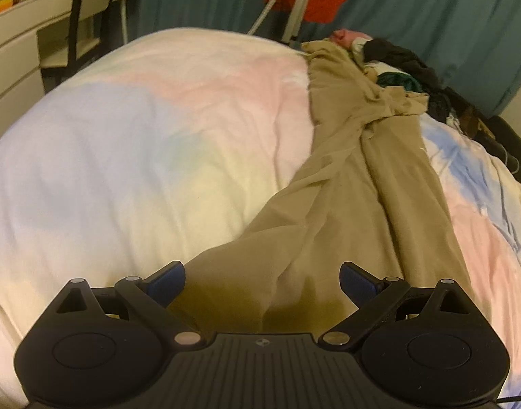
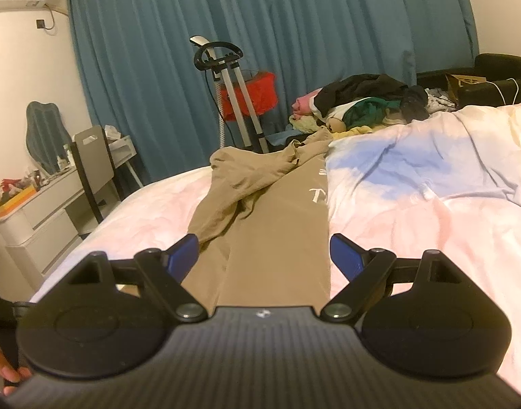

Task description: Fold clothes

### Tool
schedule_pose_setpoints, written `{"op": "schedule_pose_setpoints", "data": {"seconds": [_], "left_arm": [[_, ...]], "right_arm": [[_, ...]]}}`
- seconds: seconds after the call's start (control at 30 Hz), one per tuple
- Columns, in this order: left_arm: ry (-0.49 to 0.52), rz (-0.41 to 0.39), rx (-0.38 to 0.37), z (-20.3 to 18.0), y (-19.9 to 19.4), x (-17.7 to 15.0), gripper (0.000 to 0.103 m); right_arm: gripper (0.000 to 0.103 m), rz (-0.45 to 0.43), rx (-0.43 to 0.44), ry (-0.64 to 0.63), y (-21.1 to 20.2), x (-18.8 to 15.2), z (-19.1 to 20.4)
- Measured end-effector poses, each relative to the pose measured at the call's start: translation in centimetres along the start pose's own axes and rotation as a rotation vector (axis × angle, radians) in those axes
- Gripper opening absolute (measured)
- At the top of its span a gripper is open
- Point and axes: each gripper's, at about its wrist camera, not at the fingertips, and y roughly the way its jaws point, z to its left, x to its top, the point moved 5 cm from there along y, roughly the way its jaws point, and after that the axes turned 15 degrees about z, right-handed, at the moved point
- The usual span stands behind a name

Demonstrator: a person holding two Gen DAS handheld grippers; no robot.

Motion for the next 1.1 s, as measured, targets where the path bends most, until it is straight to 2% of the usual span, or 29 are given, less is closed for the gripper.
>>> {"op": "schedule_pose_setpoints", "data": {"seconds": [0.33, 0.43, 0.53, 0.77, 0.87, 0.93, 0.97, 1.0, 1.1], "left_arm": [[-0.167, 0.08, -0.035, 2.7, 0.8, -0.3, 0.094], [-0.24, 0.083, -0.089, 3.7, 0.6, -0.2, 0.092], [-0.254, 0.084, -0.094, 4.0, 0.5, -0.2, 0.088], [-0.243, 0.112, -0.034, 4.2, 1.4, -0.3, 0.072], [-0.251, 0.097, -0.04, 4.3, 1.1, -0.5, 0.058], [-0.246, 0.082, -0.034, 4.4, 0.8, -0.7, 0.035], [-0.226, 0.067, -0.023, 4.1, 0.4, -0.9, 0.027], [-0.206, 0.052, -0.012, 3.7, -0.1, -1.0, 0.014], [-0.086, -0.025, 0.026, 1.6, -2.3, -2.0, 0.009]], "right_arm": [[0.085, 0.026, -0.019, 0.02, 0.4, -0.2, -0.6], [0.085, 0.033, 0.0, 0.065, 0.6, -0.2, -1.3], [0.085, 0.045, 0.032, 0.137, 0.7, -0.2, -2.3], [0.085, 0.081, 0.054, 0.27, 1.5, -0.7, -4.3], [0.085, 0.095, 0.062, 0.313, 1.8, -0.9, -4.9], [0.085, 0.101, 0.066, 0.327, 1.9, -1.0, -5.2], [0.085, 0.103, 0.066, 0.33, 2.0, -1.0, -5.3], [0.085, 0.104, 0.064, 0.331, 2.0, -1.0, -5.2], [0.085, 0.104, 0.06, 0.33, 2.0, -1.0, -5.2]]}}
